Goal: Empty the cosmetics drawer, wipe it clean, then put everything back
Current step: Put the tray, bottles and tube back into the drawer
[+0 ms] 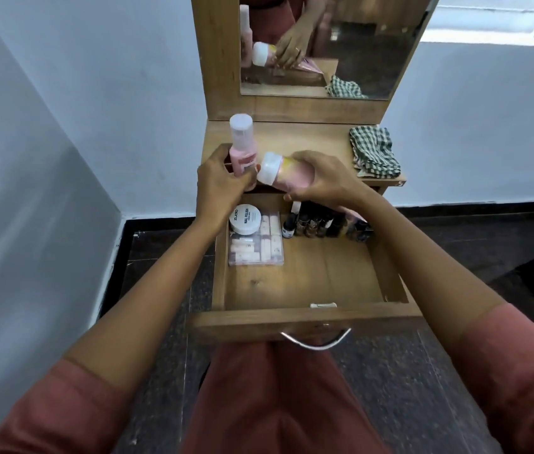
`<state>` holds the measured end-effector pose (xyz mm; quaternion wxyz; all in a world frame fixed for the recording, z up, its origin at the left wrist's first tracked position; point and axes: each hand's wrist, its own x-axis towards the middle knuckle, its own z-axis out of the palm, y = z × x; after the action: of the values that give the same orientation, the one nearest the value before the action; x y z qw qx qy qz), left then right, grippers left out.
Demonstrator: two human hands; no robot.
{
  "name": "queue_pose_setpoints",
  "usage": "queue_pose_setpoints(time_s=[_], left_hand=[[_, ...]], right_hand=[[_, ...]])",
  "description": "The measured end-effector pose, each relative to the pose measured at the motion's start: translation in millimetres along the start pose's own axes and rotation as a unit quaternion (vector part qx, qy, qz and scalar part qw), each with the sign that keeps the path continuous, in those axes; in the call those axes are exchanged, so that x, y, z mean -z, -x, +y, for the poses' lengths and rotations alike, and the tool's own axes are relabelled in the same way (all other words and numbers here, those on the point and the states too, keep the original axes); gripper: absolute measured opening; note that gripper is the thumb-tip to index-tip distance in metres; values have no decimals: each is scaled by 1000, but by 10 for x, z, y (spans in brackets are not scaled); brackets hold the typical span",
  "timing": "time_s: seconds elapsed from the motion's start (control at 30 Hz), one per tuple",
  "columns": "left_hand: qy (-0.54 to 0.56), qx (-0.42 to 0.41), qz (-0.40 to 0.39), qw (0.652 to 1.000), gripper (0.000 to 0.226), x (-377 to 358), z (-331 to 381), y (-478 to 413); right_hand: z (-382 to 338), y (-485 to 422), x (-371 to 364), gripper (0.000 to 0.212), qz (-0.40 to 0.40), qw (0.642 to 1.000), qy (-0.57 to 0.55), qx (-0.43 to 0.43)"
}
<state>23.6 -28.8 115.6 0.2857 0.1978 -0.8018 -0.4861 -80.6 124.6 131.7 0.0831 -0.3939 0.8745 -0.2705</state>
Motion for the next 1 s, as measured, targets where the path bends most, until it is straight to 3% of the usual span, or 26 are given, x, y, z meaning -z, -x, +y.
queue_pose_setpoints(time_s=[0.57,1.0], left_hand=[[-48,69,-116,990,39,-373,-218,890],[-41,95,-151,983,35,-661,-241,850]], right_hand=[[458,989,-467,73,-182,979,71,-62],[596,1018,-695,56,-250,963,88,-48]])
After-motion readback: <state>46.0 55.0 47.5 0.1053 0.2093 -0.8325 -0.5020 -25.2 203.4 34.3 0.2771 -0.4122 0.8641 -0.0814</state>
